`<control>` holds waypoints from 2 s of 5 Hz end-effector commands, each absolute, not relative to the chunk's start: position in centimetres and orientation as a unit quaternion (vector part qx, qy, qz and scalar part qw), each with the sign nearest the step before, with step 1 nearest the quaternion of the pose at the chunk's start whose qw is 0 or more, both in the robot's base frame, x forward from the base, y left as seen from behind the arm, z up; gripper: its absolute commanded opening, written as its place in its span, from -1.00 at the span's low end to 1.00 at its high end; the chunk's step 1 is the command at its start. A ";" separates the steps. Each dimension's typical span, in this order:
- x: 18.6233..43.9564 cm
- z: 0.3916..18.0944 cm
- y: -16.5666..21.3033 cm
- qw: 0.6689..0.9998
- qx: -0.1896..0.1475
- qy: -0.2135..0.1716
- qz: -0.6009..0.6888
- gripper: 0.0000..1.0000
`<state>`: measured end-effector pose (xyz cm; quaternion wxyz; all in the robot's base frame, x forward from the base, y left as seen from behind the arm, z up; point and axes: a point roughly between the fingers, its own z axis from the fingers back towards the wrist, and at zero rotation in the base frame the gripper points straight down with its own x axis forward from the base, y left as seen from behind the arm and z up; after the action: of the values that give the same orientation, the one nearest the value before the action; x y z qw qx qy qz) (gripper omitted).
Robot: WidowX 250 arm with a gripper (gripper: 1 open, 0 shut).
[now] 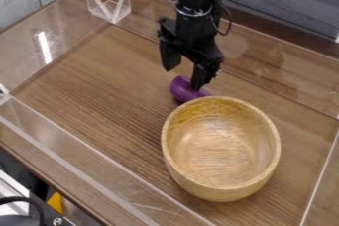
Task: Put the purple eggplant in the brown bowl
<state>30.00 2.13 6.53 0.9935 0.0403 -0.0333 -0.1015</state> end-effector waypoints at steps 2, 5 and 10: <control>30.3 8.3 1.9 0.992 0.044 -0.071 -0.100 1.00; 30.3 8.1 1.5 0.991 0.045 -0.075 -0.105 1.00; 30.6 5.6 1.5 0.993 0.037 -0.060 -0.099 -1.00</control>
<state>30.26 1.49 4.95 0.9934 0.0353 -0.0483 -0.0984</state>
